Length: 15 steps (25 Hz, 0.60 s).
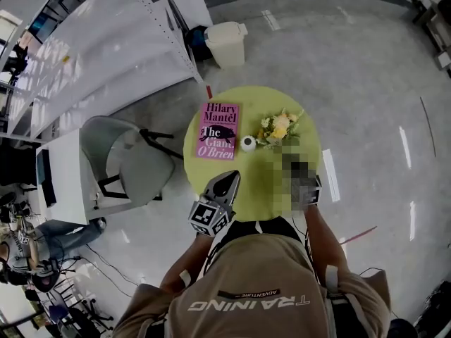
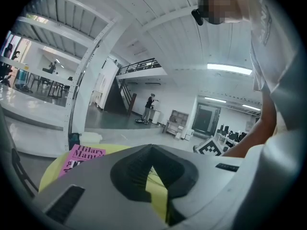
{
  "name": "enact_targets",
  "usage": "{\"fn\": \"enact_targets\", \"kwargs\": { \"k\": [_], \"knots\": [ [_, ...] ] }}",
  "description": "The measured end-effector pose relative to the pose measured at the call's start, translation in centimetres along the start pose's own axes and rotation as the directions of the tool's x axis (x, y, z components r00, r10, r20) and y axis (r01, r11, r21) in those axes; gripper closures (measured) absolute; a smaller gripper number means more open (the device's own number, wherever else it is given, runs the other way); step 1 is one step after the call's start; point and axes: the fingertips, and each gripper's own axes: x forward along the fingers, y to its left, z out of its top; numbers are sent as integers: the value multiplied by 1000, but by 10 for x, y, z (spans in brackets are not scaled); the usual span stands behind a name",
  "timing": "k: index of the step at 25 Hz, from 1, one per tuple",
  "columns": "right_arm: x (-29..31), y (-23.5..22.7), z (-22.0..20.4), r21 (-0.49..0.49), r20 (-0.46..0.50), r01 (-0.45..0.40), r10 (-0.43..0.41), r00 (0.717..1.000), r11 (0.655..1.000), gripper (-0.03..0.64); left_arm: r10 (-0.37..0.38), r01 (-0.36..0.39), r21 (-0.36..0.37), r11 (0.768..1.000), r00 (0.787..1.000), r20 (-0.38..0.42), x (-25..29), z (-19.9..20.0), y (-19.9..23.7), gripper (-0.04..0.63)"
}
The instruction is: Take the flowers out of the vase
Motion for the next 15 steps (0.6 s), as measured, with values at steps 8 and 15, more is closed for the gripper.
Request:
{"fn": "enact_targets", "kwargs": {
  "k": [8, 15],
  "knots": [
    [-53, 53, 85, -52, 217, -173, 180, 959, 984, 614, -2, 1, 24, 1000, 1000, 26, -6, 10, -14, 594],
    [-88, 92, 135, -233, 299, -152, 219, 929, 961, 615, -13, 7, 75, 997, 996, 90, -11, 33, -33, 594]
  ]
}}
